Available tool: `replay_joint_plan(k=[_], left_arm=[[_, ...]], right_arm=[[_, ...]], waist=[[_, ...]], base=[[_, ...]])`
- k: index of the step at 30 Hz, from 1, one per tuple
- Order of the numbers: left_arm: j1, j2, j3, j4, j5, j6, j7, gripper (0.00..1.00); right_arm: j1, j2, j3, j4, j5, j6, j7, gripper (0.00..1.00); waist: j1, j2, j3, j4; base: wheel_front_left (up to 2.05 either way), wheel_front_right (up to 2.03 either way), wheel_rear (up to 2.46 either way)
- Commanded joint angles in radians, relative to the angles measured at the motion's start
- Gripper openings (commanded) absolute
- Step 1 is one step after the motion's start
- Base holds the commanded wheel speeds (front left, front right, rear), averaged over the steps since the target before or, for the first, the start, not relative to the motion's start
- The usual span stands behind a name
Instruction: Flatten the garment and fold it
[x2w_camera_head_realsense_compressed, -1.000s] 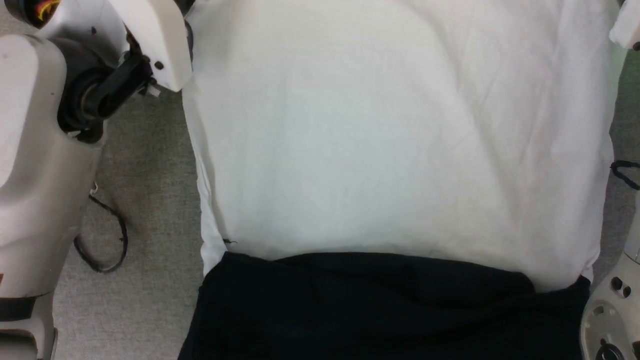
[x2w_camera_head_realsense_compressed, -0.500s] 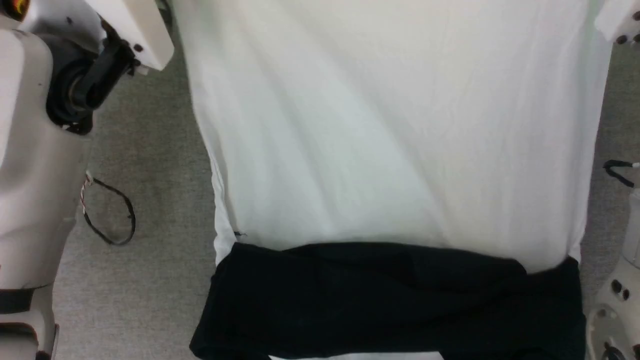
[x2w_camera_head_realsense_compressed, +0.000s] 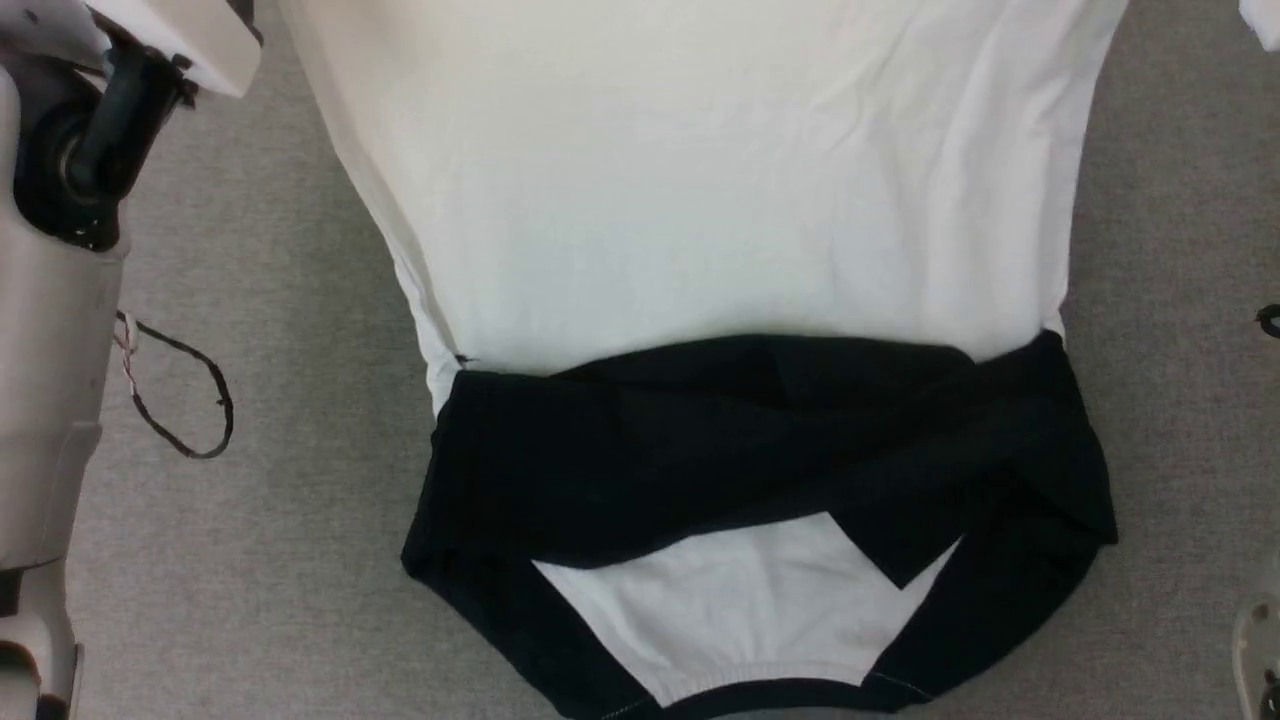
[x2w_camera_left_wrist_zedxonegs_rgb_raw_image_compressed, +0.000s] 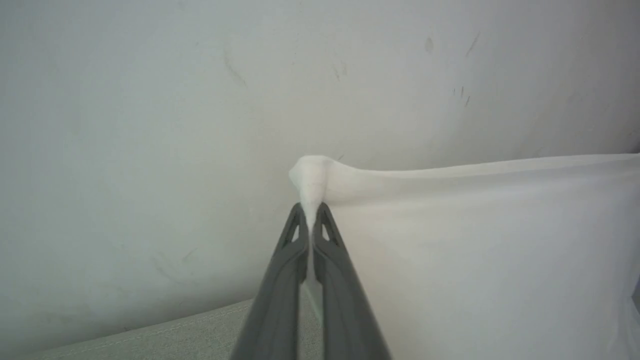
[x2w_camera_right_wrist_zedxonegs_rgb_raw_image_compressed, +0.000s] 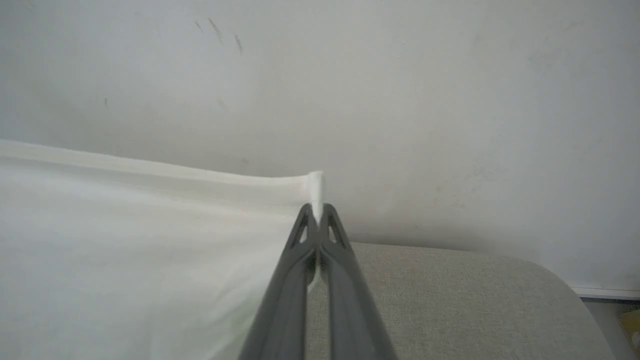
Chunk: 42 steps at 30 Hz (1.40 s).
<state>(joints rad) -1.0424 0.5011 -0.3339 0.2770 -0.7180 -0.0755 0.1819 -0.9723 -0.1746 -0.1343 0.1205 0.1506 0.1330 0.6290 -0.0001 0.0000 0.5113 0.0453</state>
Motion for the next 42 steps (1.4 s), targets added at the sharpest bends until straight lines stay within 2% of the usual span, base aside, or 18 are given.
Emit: replay_joint_plan(k=[1, 7, 12, 17, 24, 28, 32, 37, 42], left_arm=[[0.017, 0.014, 0.007, 0.002, 0.014, -0.007, -0.017, 0.00], [0.159, 0.046, -0.042, -0.080, 0.018, -0.038, -0.089, 0.00], [0.358, 0.094, -0.073, -0.215, 0.031, -0.040, -0.155, 0.00], [0.569, 0.136, -0.081, -0.353, 0.051, 0.009, -0.205, 0.00], [0.844, 0.192, -0.117, -0.522, 0.076, 0.087, -0.212, 0.00], [0.949, 0.199, -0.137, -0.583, 0.065, 0.120, -0.205, 0.00], [1.050, 0.199, -0.149, -0.627, 0.044, 0.155, -0.208, 0.00], [1.147, 0.190, -0.177, -0.621, 0.050, 0.187, -0.232, 0.00], [1.179, 0.143, -0.213, -0.543, 0.045, 0.185, -0.263, 0.00]], right_arm=[[0.016, -0.017, -0.005, 0.004, 0.008, -0.002, -0.011, 0.00], [0.137, -0.053, 0.018, -0.042, 0.073, -0.002, -0.037, 0.00], [0.305, -0.073, 0.022, -0.132, 0.143, -0.002, -0.028, 0.00], [0.504, -0.063, -0.008, -0.251, 0.204, -0.002, -0.018, 0.00], [0.818, 0.013, -0.081, -0.410, 0.268, -0.002, -0.008, 0.00], [0.971, 0.064, -0.105, -0.469, 0.289, -0.002, -0.014, 0.00], [1.108, 0.103, -0.101, -0.495, 0.311, -0.002, -0.022, 0.00], [1.228, 0.118, -0.075, -0.484, 0.305, -0.002, -0.049, 0.00], [1.260, 0.121, -0.037, -0.423, 0.265, -0.002, -0.094, 0.00]], waist=[[0.0001, 0.0000, -0.035, 0.019], [0.0001, 0.0000, -0.104, 0.036], [0.0001, 0.0000, -0.164, 0.043], [0.0001, 0.0000, -0.220, 0.048], [0.0001, 0.0000, -0.285, 0.059], [0.0001, 0.0000, -0.309, 0.066], [0.0001, 0.0000, -0.325, 0.065], [0.0001, 0.0000, -0.341, 0.054], [0.0001, 0.0000, -0.359, 0.042]], base=[[0.00, 0.00, 0.00], [0.00, 0.00, 0.00], [0.00, 0.00, 0.00], [0.00, 0.00, 0.00], [0.00, 0.00, 0.00], [0.00, 0.00, 0.00], [0.00, 0.00, 0.00], [0.00, 0.00, 0.00], [0.00, 0.00, 0.00]])
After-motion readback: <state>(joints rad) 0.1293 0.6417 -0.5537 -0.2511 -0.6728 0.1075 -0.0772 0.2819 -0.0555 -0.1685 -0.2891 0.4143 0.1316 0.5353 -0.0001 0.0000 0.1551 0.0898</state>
